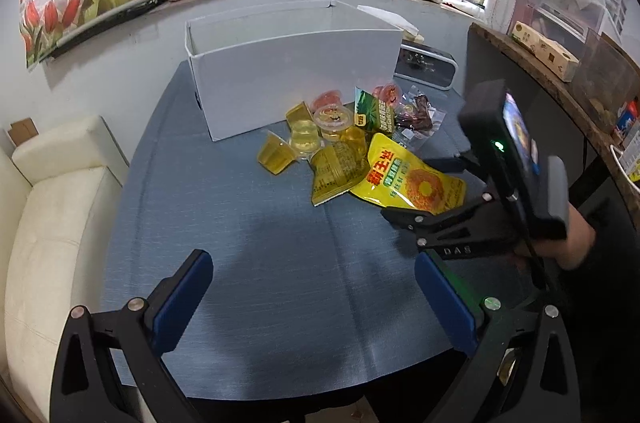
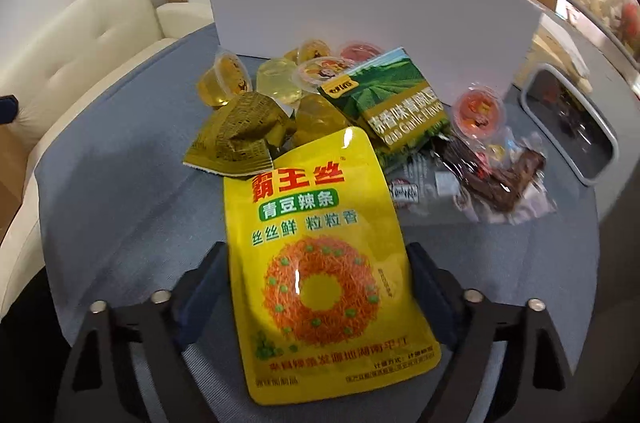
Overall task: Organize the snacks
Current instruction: 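Grasp the yellow spicy-strip bag with the right tool and lift it, then grasp the olive wrapped snack with the left tool while the right tool holds the yellow bag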
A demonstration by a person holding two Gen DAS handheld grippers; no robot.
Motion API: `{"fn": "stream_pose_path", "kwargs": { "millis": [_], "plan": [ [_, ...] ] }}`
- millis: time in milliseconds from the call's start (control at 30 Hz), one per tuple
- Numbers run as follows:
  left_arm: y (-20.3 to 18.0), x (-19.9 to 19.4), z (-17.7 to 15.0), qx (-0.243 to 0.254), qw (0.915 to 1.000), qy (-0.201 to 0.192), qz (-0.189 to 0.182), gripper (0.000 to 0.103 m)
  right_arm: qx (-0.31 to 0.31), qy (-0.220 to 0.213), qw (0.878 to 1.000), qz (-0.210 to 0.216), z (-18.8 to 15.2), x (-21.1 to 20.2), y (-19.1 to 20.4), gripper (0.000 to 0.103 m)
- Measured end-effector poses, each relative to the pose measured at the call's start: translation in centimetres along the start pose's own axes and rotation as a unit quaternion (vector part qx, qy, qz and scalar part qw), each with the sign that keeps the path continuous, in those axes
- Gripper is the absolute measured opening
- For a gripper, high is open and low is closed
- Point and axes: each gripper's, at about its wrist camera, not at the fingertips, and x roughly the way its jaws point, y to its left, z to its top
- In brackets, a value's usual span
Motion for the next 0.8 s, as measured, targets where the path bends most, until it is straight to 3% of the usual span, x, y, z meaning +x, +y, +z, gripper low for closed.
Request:
{"fn": "stream_pose_path", "kwargs": {
  "millis": [200, 333, 633, 800],
  "plan": [
    [-0.2, 1.0, 1.0, -0.004, 0.9999, -0.002, -0.01, 0.103, 0.018, -0.004, 1.0, -0.008, -1.7, -1.7, 0.8, 0.069],
    [-1.1, 2.1, 1.7, 0.004, 0.9999, -0.001, -0.017, 0.103, 0.029, -0.007, 0.999, -0.027, -2.8, -2.9, 1.0, 0.054],
    [-2.4, 4.6, 2.3, 0.006, 0.9996, 0.013, -0.026, 0.103, 0.082, -0.013, 0.996, -0.023, -4.7, -5.2, -0.9, 0.042],
    [-2.4, 6.2, 2.4, 0.007, 0.9993, 0.02, -0.03, 0.103, 0.112, -0.027, 0.993, -0.029, -5.5, -7.1, -1.7, 0.04]
  ]
}}
